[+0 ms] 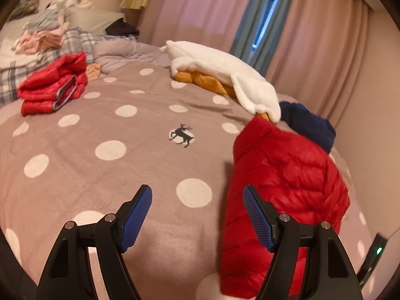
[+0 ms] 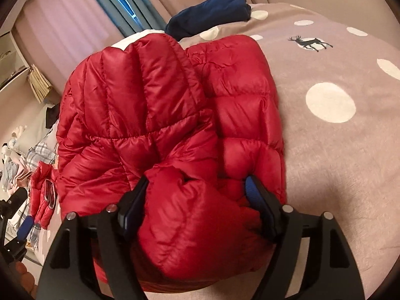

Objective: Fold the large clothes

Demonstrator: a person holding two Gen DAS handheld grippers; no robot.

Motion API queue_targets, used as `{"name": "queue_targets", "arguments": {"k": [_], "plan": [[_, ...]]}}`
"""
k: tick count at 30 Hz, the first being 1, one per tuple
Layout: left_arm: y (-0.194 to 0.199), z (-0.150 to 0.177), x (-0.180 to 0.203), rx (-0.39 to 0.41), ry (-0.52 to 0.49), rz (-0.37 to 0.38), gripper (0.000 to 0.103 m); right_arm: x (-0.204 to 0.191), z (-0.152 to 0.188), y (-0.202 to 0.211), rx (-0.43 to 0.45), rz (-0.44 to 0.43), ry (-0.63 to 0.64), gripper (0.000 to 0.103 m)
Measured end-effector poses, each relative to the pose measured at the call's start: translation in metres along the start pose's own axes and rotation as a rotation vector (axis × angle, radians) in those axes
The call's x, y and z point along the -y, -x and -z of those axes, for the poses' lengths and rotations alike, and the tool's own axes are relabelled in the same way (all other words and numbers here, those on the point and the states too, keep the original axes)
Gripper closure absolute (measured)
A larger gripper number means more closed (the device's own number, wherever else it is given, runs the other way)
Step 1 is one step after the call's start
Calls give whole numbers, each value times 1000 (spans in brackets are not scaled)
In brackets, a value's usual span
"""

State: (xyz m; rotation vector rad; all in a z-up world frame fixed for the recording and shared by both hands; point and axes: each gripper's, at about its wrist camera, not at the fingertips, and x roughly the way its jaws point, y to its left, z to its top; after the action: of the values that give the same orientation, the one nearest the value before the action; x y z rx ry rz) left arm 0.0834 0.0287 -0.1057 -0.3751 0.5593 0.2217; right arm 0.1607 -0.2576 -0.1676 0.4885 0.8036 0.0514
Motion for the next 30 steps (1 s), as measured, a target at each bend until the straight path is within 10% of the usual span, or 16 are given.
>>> {"name": "queue_targets", "arguments": {"k": [10,15,19,25,30], "plan": [[-2,4,6,-13,-26,23,29,24,0,44,164,48,-135,19],[-7,-8,4,-8,33,24,29,28,-3,101,452,157,-185,0],[-5,-21,20,78,-41,20,29,26,-23,121,501,63,-163,1],[-43,-44,45,88,-74,96,51,-23,-63,97,403,39,-12,71],[-111,-22,68,-52,-142,103,55,-48,-77,32,326,47,142,71]]}}
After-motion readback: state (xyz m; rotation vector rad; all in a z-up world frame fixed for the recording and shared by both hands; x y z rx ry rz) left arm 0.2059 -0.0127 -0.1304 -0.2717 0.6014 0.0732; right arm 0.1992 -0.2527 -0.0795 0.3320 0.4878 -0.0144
